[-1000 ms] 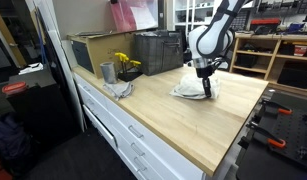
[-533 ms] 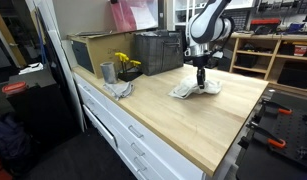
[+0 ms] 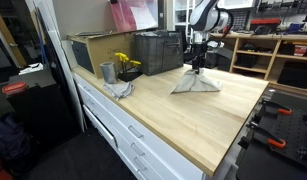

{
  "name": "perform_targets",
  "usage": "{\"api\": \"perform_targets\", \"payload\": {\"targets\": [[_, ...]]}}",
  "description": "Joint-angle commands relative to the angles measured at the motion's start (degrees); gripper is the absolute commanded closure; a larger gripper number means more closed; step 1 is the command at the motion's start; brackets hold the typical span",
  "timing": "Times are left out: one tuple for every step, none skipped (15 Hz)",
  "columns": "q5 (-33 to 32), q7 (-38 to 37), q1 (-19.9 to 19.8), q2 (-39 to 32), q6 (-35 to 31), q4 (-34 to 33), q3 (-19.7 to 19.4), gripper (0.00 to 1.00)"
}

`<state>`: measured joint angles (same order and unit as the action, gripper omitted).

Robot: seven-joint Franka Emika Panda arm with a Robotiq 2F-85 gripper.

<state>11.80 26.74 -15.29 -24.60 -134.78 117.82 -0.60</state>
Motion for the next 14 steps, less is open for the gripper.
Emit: {"api": "perform_targets", "payload": {"targets": [[1.0, -5.0, -1.9, -4.2, 1.2, -6.3, -2.5, 0.97], [0.7, -6.5, -2.1, -5.1, 1.0, -7.3, -3.3, 0.97], [0.3, -8.1, -2.4, -5.8, 0.6, -8.0, -4.1, 0.97], [0.2, -9.3, -2.7, -6.5, 0.8, -8.7, -4.6, 0.97], [0.1, -10.4, -3.0, -6.8, 1.3, -9.1, -5.1, 0.97], [-0.2, -11.4, -3.1, -7.0, 1.4, -9.2, -5.5, 0.97], [-0.5, -12.5, -3.2, -7.2, 1.2, -9.1, -6.1, 0.97], [-0.4, -13.2, -3.5, -7.4, 1.8, -9.2, -6.4, 0.97], [-0.6, -14.2, -3.5, -7.2, 2.0, -8.8, -6.9, 0.97], [-0.6, -15.0, -3.6, -7.0, 2.1, -8.4, -7.3, 0.97], [-0.6, -15.8, -3.8, -6.6, 2.3, -7.8, -7.8, 0.97], [-0.8, -16.8, -3.8, -6.3, 2.1, -7.3, -8.3, 0.97], [-0.7, -17.6, -4.0, -6.1, 2.1, -6.9, -8.9, 0.97], [-0.8, -18.6, -4.0, -6.0, 2.1, -6.6, -9.4, 0.97]]}}
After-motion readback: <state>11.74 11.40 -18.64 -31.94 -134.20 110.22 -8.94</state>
